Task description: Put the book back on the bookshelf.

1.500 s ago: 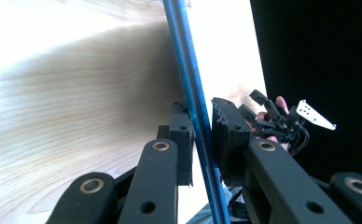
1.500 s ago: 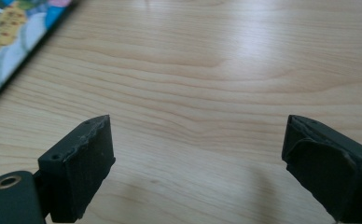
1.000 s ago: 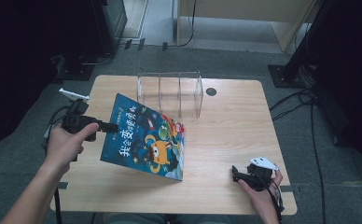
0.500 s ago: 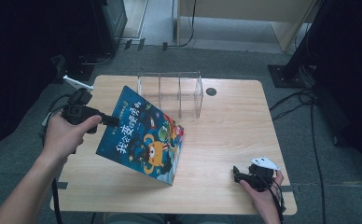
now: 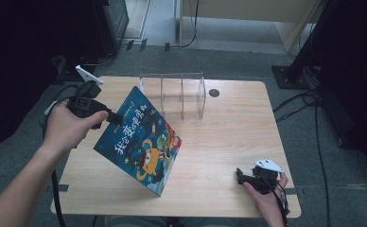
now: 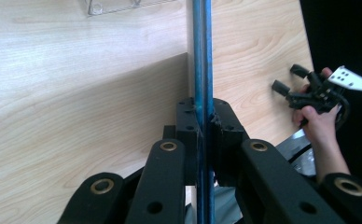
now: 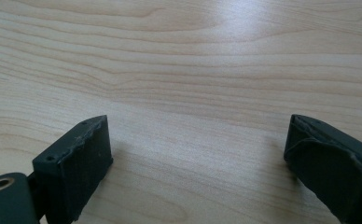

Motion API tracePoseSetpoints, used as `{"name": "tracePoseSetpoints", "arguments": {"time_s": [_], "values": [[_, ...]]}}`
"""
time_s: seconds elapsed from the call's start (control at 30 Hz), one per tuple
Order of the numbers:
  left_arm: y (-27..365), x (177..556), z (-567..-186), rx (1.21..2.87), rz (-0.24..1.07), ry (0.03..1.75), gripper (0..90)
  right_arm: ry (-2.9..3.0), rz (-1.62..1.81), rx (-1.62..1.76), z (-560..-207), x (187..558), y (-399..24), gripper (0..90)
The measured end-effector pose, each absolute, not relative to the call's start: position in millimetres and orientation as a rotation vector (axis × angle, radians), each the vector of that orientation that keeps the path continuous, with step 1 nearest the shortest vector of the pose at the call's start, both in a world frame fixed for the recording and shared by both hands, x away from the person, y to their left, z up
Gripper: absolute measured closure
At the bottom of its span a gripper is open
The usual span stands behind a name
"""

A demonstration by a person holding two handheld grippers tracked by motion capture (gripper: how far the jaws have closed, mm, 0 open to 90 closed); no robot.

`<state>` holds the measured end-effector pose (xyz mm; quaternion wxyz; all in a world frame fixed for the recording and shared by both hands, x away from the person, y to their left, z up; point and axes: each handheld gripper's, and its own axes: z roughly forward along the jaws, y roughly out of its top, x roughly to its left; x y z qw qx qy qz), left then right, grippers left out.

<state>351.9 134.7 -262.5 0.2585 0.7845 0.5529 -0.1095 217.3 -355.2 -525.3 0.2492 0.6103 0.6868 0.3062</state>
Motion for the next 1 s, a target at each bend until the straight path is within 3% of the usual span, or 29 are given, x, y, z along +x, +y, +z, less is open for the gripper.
{"name": "tracePoseSetpoints", "arguments": {"time_s": [1.0], "values": [[84.7, 333.8, -230.2, 2.446, -0.131, 1.459, 81.1, 1.864, 0.833, 1.668, -525.2, 217.4, -355.7, 7.0]]}}
